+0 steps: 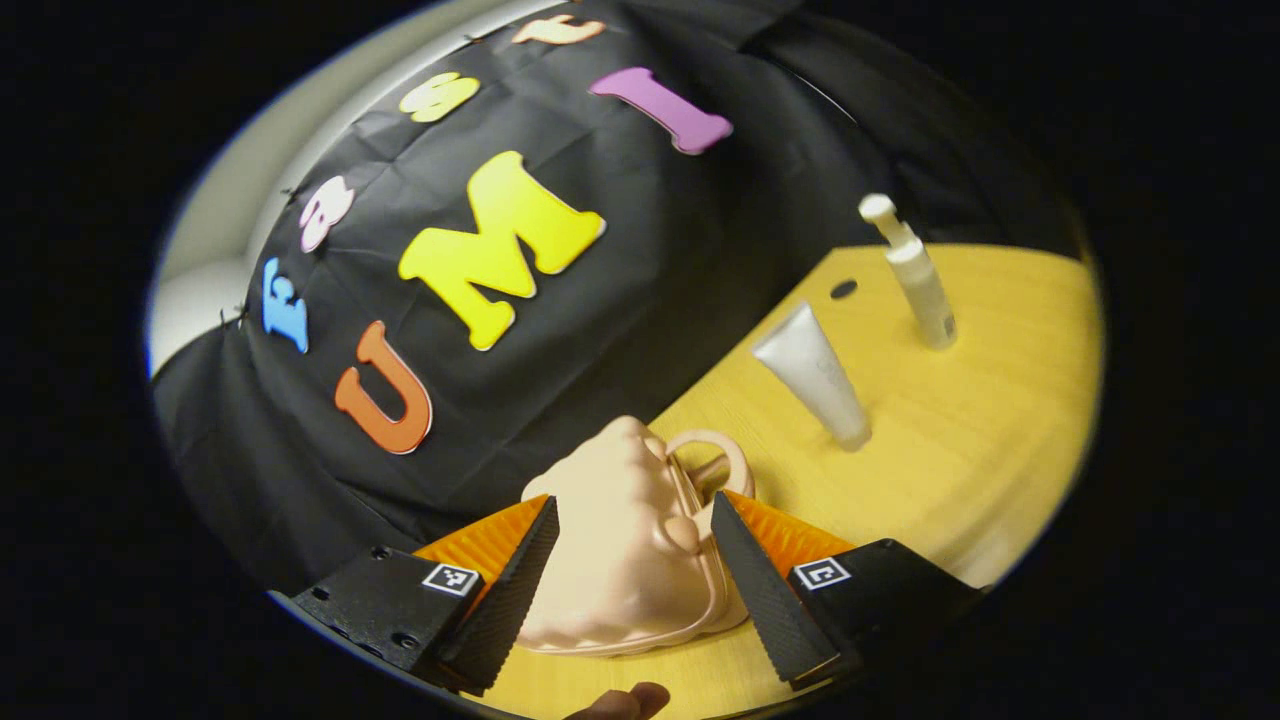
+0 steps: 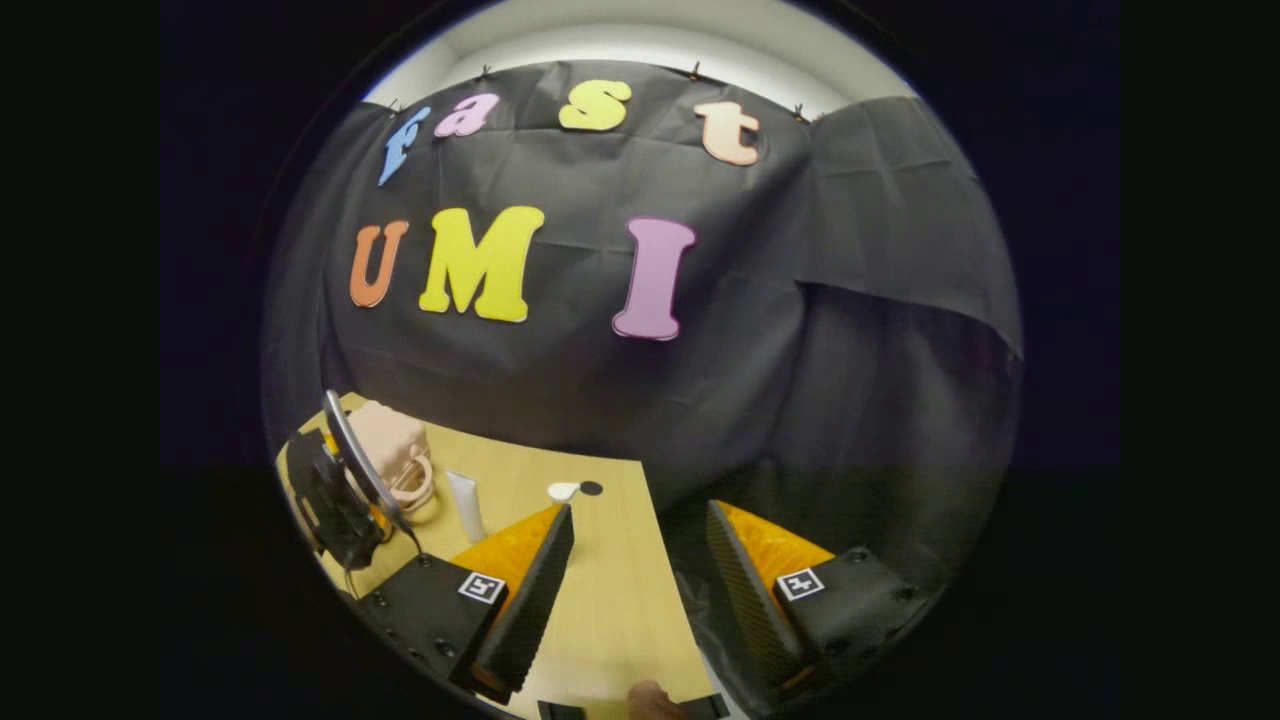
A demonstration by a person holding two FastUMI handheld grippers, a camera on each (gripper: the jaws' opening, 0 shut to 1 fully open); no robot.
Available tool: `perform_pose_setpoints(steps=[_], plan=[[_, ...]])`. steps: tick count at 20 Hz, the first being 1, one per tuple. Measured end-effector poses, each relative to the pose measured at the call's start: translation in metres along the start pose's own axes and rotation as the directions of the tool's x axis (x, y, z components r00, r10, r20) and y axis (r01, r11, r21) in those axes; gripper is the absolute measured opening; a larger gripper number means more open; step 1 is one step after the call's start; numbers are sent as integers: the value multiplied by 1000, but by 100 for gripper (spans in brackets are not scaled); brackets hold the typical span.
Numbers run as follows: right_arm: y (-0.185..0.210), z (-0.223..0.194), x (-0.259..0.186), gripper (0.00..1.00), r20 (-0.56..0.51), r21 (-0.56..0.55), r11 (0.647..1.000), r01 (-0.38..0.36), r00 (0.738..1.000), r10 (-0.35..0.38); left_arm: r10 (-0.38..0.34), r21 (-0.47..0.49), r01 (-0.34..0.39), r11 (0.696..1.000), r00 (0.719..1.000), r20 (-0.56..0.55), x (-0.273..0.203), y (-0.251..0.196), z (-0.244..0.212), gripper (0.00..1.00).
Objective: First open the suitcase, pack the skin care products into it, and then close the suitcase.
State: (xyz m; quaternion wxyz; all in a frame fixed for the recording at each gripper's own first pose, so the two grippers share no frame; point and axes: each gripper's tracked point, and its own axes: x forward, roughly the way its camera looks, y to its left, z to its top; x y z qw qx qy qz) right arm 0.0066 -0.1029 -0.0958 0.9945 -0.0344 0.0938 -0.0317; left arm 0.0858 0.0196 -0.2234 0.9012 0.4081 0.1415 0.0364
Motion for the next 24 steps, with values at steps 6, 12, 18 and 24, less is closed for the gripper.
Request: perform_pose_setpoints(steps=[6, 12, 18, 24], plan=[[-6, -20, 19, 80, -41, 47, 998, -38, 998, 40, 20, 274, 0, 962, 997, -70, 33, -39, -13, 97], [-15, -52, 34, 80, -99, 63, 994, -85, 991, 91, 51, 578, -24, 816, 998, -31, 79, -35, 11, 81], [-14, -63, 42, 80, -113, 47, 991, -122, 986, 127, 5, 638, 119, 761, 982, -190, 91, -48, -19, 30], [-1, -46, 30, 80, -84, 33, 997, -70, 994, 73, -78, 537, 198, 820, 968, -239, 93, -34, -17, 11]])
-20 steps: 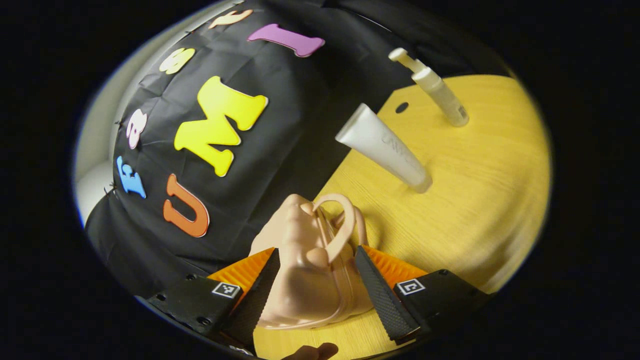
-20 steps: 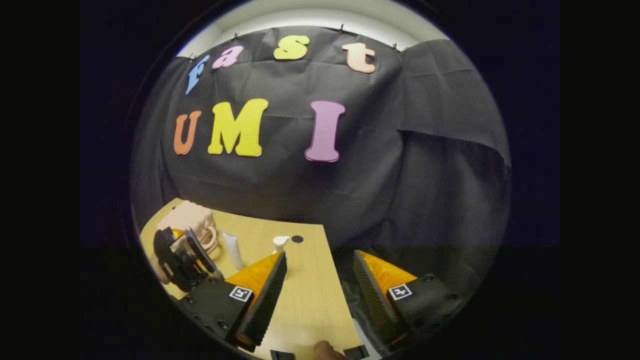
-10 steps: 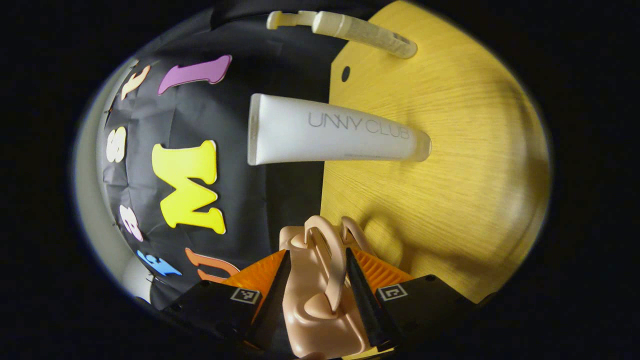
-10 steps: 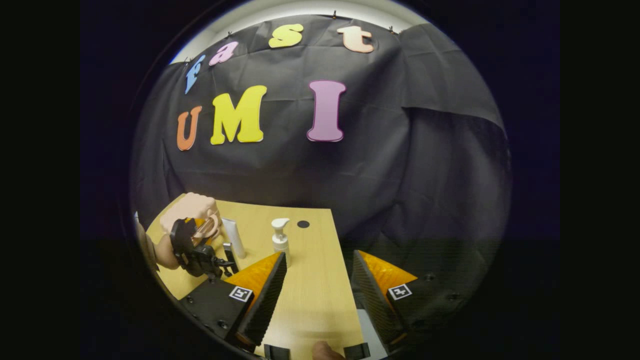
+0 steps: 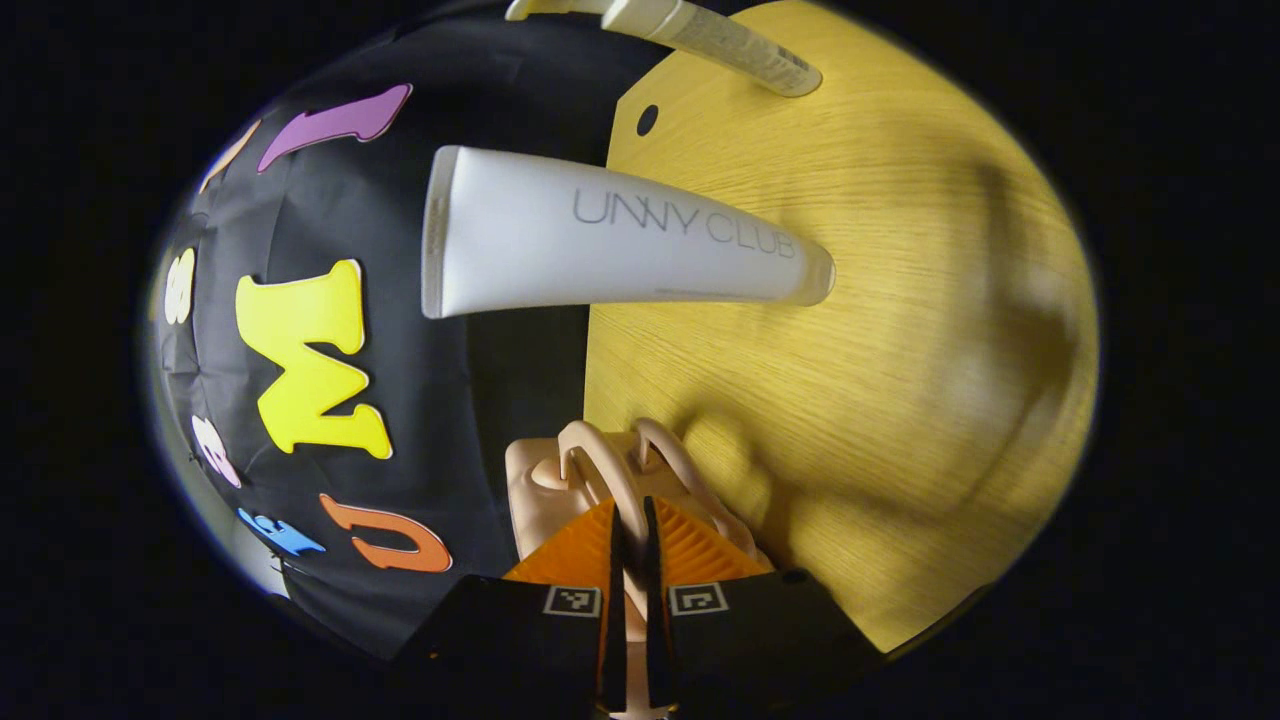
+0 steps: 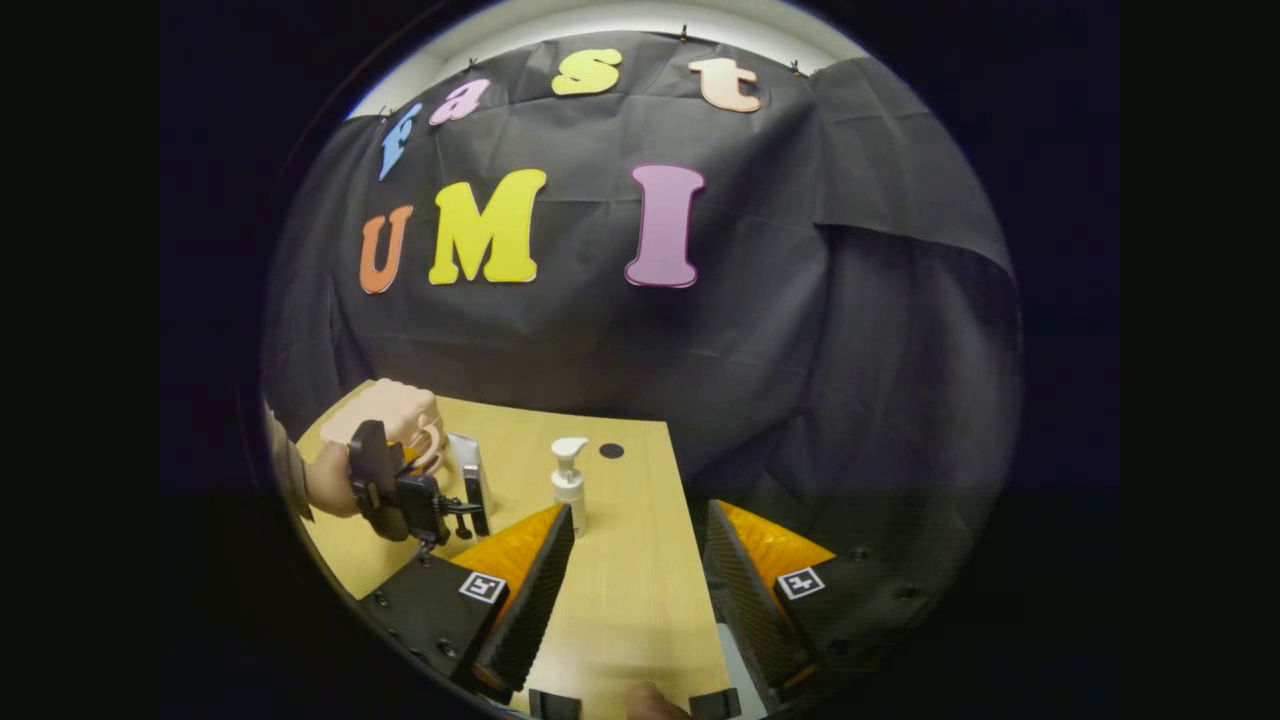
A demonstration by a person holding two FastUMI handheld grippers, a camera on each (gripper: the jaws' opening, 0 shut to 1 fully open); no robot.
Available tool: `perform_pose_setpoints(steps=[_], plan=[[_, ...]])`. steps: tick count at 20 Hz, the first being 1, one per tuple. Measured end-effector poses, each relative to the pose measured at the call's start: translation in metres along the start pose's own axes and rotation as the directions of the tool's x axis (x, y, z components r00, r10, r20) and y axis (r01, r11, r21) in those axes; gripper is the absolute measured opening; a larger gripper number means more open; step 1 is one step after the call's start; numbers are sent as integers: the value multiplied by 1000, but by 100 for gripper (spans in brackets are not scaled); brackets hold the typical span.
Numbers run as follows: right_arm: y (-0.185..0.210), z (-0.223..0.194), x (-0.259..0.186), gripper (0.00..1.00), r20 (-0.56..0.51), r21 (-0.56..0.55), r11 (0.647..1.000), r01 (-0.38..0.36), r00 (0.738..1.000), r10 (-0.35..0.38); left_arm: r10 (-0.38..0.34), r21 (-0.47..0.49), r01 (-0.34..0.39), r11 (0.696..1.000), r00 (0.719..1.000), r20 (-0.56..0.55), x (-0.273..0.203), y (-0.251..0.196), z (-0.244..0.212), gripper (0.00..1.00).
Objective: First open the suitcase, pack the skin care products into it, and then close the suitcase.
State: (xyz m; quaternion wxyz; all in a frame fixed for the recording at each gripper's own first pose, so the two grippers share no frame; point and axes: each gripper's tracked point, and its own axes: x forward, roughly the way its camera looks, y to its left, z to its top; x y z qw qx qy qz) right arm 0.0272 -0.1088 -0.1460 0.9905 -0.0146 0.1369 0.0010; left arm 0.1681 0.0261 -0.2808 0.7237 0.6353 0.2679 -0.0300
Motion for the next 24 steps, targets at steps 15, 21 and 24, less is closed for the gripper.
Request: perform_pose_setpoints(steps=[15, 21, 24], plan=[[149, 54, -24, 80, 63, -3, 997, 82, 995, -82, 73, -644, 68, 762, 979, 190, -52, 195, -125, 3], [227, 69, -23, 80, 38, 17, 997, 72, 997, -73, 127, -846, 38, 532, 984, 124, -27, 238, -263, 3], [257, 64, -22, 80, -7, 36, 997, 65, 998, -64, 129, -888, 75, 453, 980, 148, -4, 237, -312, 3]])
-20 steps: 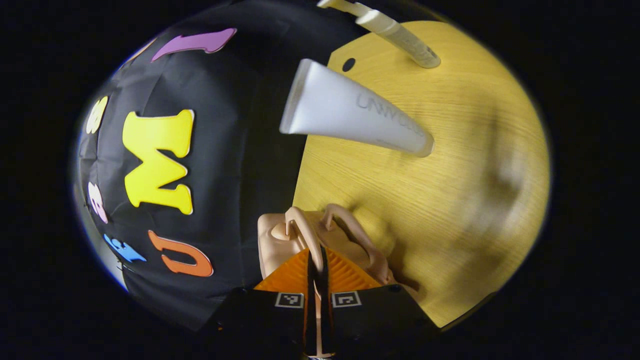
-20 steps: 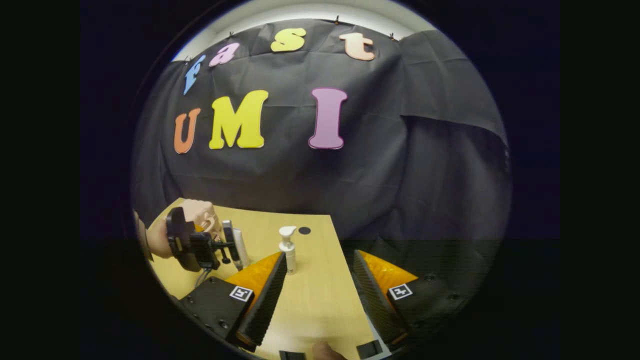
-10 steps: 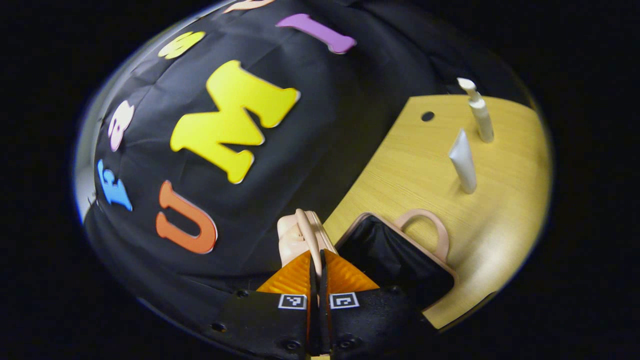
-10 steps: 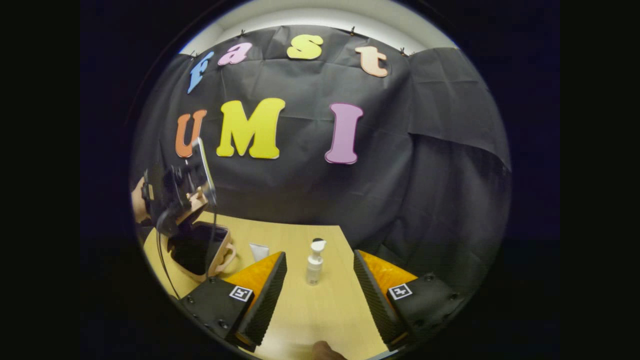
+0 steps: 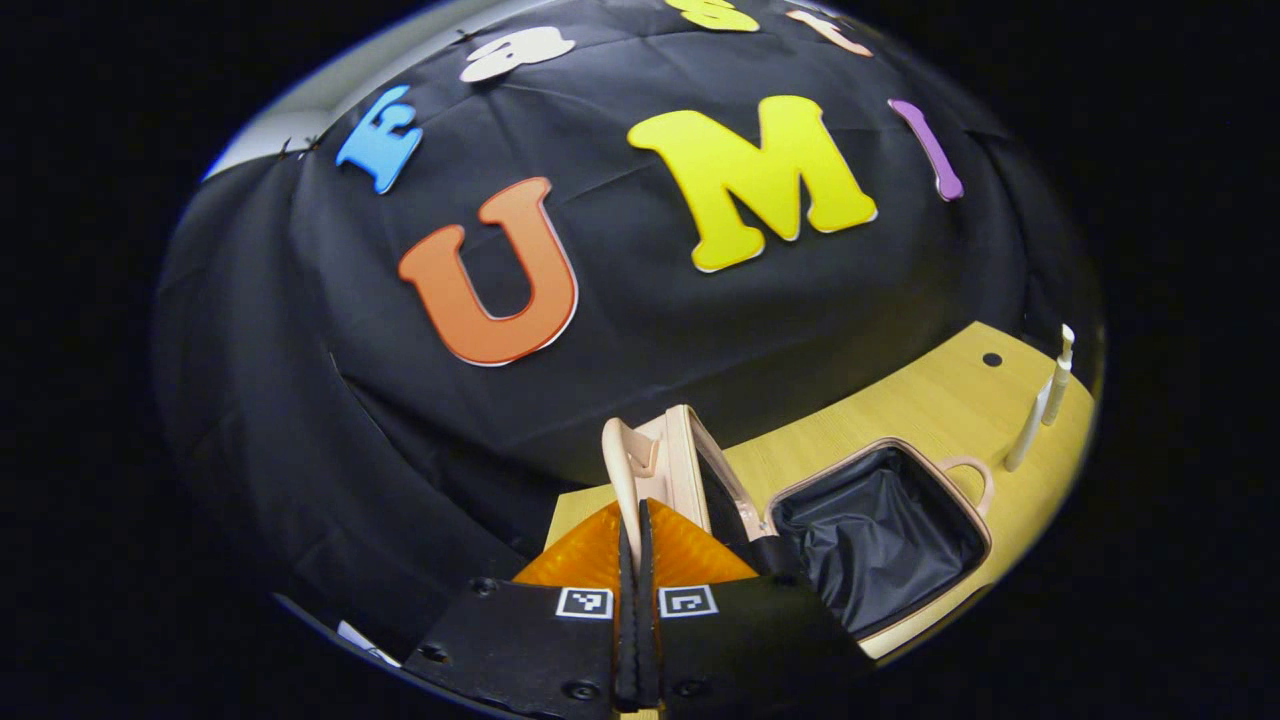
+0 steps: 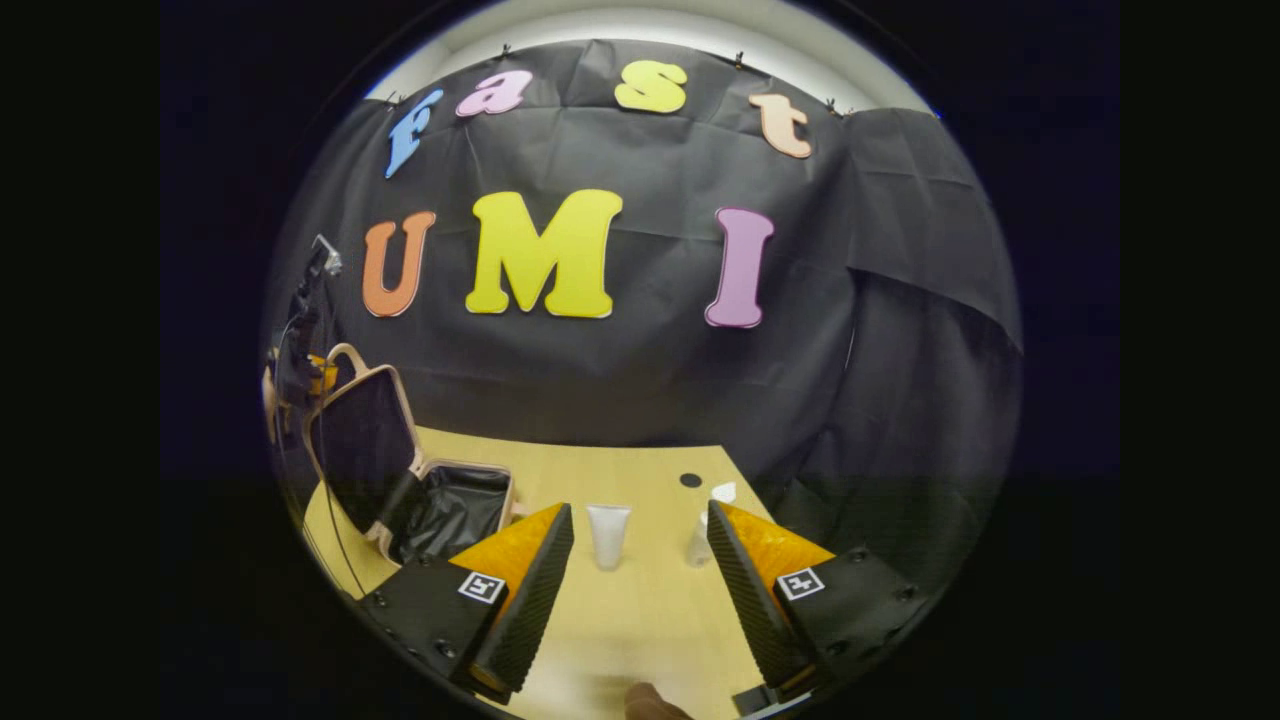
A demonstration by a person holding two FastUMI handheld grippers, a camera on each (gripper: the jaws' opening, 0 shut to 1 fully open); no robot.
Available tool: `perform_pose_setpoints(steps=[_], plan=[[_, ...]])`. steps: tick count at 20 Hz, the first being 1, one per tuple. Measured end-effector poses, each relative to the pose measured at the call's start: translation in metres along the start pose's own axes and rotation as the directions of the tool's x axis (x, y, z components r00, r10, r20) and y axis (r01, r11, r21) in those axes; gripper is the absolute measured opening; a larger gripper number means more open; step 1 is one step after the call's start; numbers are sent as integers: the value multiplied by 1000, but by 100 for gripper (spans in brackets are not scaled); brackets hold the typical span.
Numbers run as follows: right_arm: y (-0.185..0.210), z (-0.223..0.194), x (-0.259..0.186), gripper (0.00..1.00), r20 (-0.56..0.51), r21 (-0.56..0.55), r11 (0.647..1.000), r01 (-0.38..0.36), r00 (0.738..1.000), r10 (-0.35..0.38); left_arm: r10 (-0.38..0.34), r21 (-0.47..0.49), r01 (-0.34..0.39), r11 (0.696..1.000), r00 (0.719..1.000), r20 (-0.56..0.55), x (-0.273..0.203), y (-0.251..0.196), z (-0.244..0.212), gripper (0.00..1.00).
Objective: First open the suitcase, pack the skin care products into it, and then close the suitcase.
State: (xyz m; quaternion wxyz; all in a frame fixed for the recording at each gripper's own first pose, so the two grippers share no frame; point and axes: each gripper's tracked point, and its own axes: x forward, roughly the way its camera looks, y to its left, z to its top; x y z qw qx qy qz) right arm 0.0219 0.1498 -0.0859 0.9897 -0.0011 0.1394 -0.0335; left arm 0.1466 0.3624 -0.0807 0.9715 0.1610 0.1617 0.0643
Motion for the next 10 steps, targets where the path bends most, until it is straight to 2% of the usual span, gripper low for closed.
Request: perform_pose_setpoints(steps=[2, 4, 10], plan=[[12, -5, 1, 80, -23, -7, 1000, 7, 1000, -7, -1, -29, 0, 1000, 999, -32, 11, 39, -36, 3], [21, -5, 0, 80, -37, -8, 1000, 14, 999, -15, -6, -96, -1, 995, 998, -70, 31, 66, -74, 3], [38, -12, -6, 80, -72, -59, 998, 21, 997, -25, -53, -260, 9, 966, 985, -163, 71, 93, -163, 3]])
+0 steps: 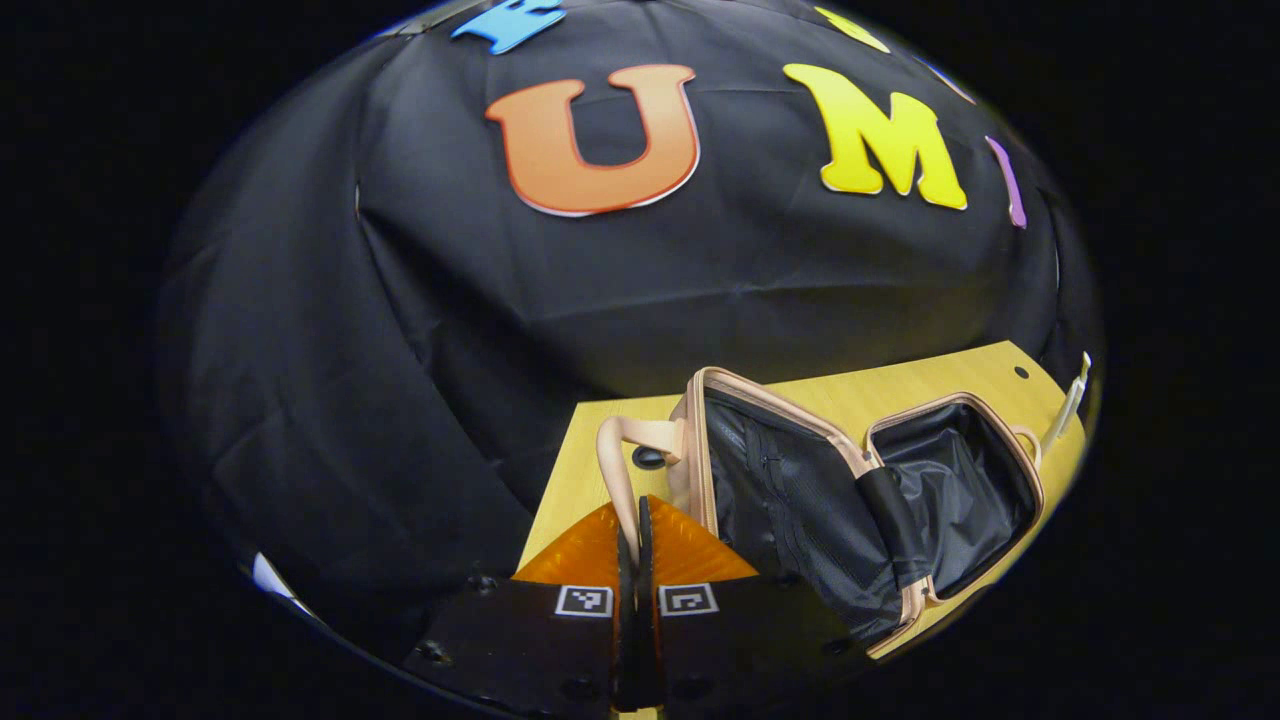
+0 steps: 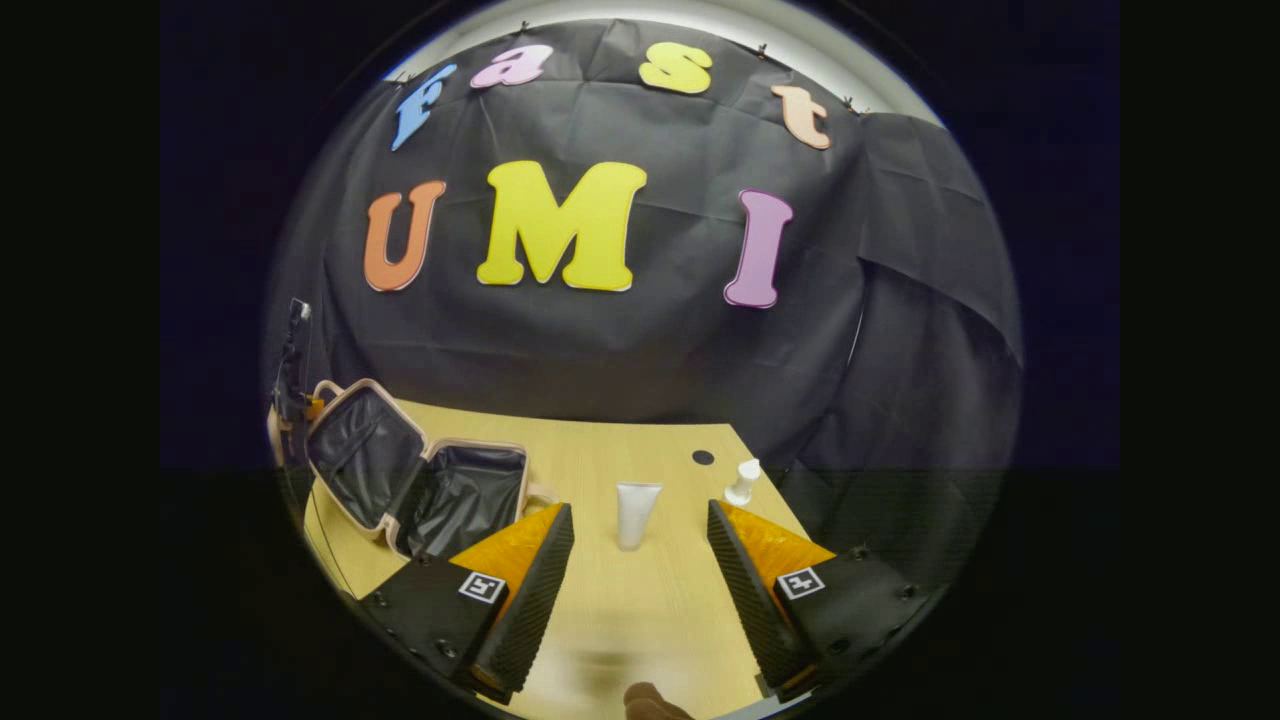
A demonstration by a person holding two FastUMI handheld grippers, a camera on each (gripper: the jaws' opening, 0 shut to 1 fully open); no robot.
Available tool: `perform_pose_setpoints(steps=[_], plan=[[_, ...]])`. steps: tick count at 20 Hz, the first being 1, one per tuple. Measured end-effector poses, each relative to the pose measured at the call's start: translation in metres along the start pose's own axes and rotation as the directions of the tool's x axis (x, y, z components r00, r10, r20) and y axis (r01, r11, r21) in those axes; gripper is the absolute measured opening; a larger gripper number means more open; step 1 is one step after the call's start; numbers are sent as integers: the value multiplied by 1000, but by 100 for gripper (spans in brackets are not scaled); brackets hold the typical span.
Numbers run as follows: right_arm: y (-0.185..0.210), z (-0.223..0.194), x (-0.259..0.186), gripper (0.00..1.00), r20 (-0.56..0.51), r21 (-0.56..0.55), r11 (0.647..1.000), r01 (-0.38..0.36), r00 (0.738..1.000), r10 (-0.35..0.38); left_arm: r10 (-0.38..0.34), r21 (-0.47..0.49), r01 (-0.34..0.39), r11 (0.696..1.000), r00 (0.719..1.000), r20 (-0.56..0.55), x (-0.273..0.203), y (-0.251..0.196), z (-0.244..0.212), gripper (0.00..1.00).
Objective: First open the suitcase, pack the skin care products into it, and then close the suitcase.
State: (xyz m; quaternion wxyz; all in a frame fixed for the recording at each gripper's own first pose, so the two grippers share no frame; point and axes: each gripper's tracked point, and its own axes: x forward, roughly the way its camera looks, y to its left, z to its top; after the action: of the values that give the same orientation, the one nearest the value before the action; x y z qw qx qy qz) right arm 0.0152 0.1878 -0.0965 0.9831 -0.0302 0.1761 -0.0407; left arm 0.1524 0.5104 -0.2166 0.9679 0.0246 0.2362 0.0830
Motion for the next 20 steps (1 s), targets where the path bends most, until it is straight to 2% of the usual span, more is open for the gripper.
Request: perform_pose_setpoints(steps=[3, 4, 7, 10, 13, 14, 15, 16, 17, 19, 20], plan=[[6, -6, -8, 80, -11, -53, 998, -25, 1000, 24, -44, -100, 38, 994, 998, -53, 20, 12, -30, 6], [4, -9, -9, 80, -16, -73, 997, -26, 1000, 25, -57, -125, 47, 991, 996, -74, 25, 13, -43, 3], [-1, -15, -9, 80, -46, -109, 994, -19, 999, 14, -83, -190, 55, 980, 986, -142, 38, 16, -80, 3], [-4, -29, -9, 80, -91, -65, 998, -14, 996, 8, -126, -280, 72, 957, 976, -178, 46, 16, -107, 3], [-17, -46, -10, 80, -152, -8, 1000, 12, 988, -13, -170, -390, 86, 917, 968, -186, 53, 13, -127, 9], [-21, -49, -9, 80, -161, 2, 1000, 22, 987, -22, -164, -418, 85, 904, 974, -157, 52, 15, -125, 6], [-27, -51, -10, 80, -164, 8, 999, 32, 986, -30, -161, -439, 81, 895, 976, -146, 54, 19, -127, 21], [-30, -53, -11, 80, -169, 11, 999, 36, 985, -34, -159, -463, 80, 883, 978, -135, 51, 22, -126, 14], [-32, -54, -10, 80, -174, 13, 999, 38, 984, -36, -151, -490, 72, 869, 981, -124, 47, 27, -124, 41], [-34, -58, -11, 80, -177, 15, 999, 32, 984, -29, -163, -545, 88, 834, 982, -92, 32, 25, -116, 80], [-36, -62, -10, 80, -179, 15, 1000, 28, 984, -25, -166, -560, 98, 823, 984, -71, 23, 22, -106, 72]])
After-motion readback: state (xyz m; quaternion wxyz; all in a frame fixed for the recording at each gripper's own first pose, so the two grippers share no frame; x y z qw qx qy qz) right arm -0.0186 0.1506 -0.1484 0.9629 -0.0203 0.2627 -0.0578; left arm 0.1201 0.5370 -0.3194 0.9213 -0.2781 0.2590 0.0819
